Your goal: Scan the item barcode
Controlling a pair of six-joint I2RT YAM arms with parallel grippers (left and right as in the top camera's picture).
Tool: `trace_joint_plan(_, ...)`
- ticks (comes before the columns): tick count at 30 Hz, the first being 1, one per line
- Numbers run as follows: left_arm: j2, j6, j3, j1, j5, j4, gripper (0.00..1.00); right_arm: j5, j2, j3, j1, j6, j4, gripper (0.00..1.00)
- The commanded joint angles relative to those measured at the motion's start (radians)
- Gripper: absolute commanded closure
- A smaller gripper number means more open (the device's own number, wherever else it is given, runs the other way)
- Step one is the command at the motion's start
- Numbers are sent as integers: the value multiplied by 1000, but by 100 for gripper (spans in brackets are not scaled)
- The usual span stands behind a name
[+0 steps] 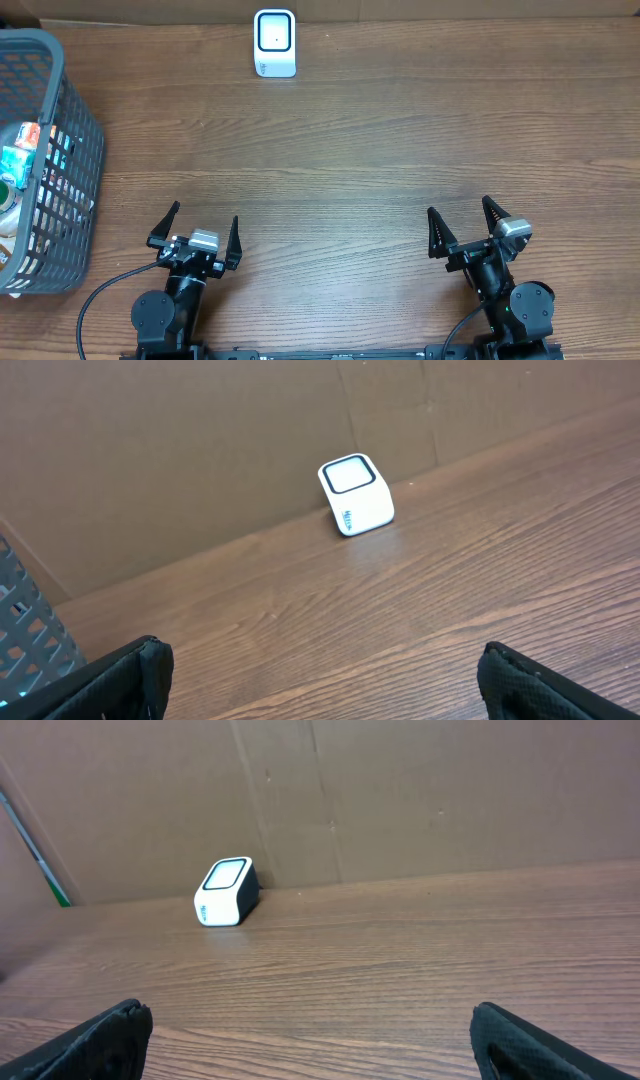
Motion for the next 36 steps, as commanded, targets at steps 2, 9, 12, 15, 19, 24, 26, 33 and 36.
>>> trace_joint_plan(2,-11,19,-4,-4,-9,-2,0,-5,-10,-11,-1,2,3,0)
trace_joint_plan(9,-11,19,-4,-4,-9,-2,0,-5,-10,-11,-1,2,3,0)
trace_joint_plan(12,-11,19,-4,-4,-10,0,0,-5,-10,-11,-1,2,3,0)
trace_joint_plan(15,-11,18,-4,-4,-9,1,0,-5,-10,-11,-1,2,3,0)
trace_joint_plan(19,-11,-19,-4,-3,-3,2,1,-5,-10,-11,-1,3,3,0)
trace_joint_plan(24,-11,-70,0,-2,-3,4,0,-5,-10,-11,-1,2,3,0)
trace_joint_plan(26,-11,-102,9,-2,-5,4,0,-5,-10,-11,-1,2,3,0)
trace_joint_plan(33,-11,-126,48,-2,-5,2,0,-5,-10,-11,-1,2,3,0)
trace_joint_plan(36,-5,-162,96,-2,-6,-27,0,-5,-10,-11,-1,2,3,0)
